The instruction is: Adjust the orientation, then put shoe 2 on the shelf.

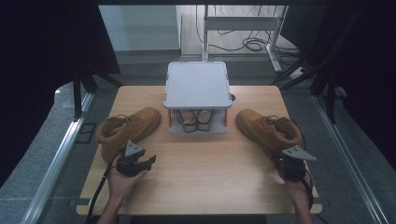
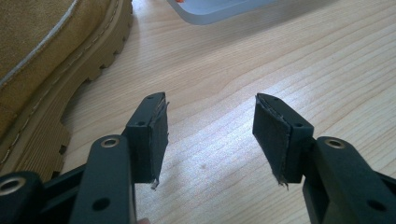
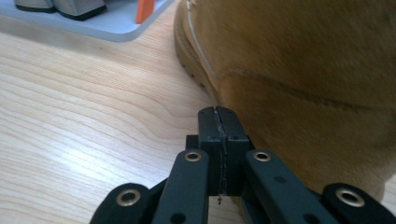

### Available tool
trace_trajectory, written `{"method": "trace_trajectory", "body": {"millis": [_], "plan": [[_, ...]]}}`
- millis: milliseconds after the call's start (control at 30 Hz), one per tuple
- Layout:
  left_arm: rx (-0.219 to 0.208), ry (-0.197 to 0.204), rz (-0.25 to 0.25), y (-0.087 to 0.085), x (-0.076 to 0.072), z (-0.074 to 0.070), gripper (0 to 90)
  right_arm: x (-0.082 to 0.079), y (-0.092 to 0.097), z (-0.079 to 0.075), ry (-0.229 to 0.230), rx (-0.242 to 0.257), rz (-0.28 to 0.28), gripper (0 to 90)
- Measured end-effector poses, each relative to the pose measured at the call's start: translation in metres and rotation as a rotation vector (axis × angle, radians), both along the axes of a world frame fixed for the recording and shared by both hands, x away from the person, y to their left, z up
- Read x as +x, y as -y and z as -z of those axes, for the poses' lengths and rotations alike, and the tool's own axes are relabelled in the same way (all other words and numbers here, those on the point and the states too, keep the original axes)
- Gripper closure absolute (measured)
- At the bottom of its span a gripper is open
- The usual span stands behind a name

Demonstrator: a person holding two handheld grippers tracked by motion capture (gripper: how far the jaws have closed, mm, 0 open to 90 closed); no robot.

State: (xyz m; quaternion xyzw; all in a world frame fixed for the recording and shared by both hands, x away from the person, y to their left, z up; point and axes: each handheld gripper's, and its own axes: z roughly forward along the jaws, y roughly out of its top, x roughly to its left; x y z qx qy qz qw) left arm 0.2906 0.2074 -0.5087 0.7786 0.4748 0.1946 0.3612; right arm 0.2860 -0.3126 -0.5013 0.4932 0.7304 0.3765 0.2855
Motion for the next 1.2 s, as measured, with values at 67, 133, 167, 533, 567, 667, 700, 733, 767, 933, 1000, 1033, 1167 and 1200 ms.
{"method": "trace_trajectory", "body": {"millis": [67, 133, 167, 533, 567, 667, 700, 733, 767, 933, 1000, 1033, 1167, 1200], "plan": [[0.005, 0.003, 0.005, 0.000, 0.000, 0.000, 45.1, -0.001, -0.003, -0.002, 0.007, -0.002, -0.011, 89.8], [0.003, 0.004, 0.004, -0.001, 0.000, -0.001, 45.1, -0.002, -0.006, -0.004, 0.013, 0.001, -0.022, 89.8], [0.000, 0.004, 0.004, -0.001, 0.000, -0.001, 45.1, -0.002, -0.007, -0.005, 0.016, 0.007, -0.025, 89.8], [-0.041, 0.056, 0.011, -0.004, -0.005, -0.015, 44.8, -0.009, -0.011, -0.024, 0.079, 0.071, -0.071, 86.9], [-0.055, 0.058, 0.008, -0.004, -0.006, -0.017, 44.9, -0.009, -0.011, -0.024, 0.082, 0.072, -0.076, 86.5], [-0.059, 0.072, 0.017, -0.006, -0.006, -0.023, 45.0, -0.011, -0.011, -0.026, 0.086, 0.075, -0.080, 86.3], [-0.064, 0.075, 0.022, -0.008, -0.007, -0.025, 44.9, -0.012, -0.010, -0.026, 0.085, 0.077, -0.080, 86.1], [-0.070, 0.084, 0.022, -0.009, -0.007, -0.028, 44.9, -0.012, -0.010, -0.026, 0.089, 0.080, -0.080, 86.0], [-0.075, 0.098, 0.020, -0.010, -0.008, -0.030, 45.0, -0.012, -0.010, -0.027, 0.089, 0.081, -0.080, 85.9], [-0.094, 0.114, 0.024, -0.020, -0.008, -0.045, 44.5, -0.012, -0.009, -0.028, 0.093, 0.090, -0.082, 84.3], [-0.094, 0.117, 0.023, -0.023, -0.006, -0.050, 43.9, -0.012, -0.010, -0.028, 0.089, 0.093, -0.089, 83.6], [-0.087, 0.121, 0.023, -0.024, -0.006, -0.053, 43.6, -0.012, -0.010, -0.028, 0.086, 0.090, -0.093, 83.3], [-0.073, 0.139, 0.020, -0.030, -0.003, -0.062, 42.9, -0.012, -0.012, -0.027, 0.083, 0.094, -0.104, 81.7], [-0.078, 0.142, 0.027, -0.032, -0.002, -0.065, 42.9, -0.012, -0.013, -0.026, 0.081, 0.092, -0.106, 81.1]]}}
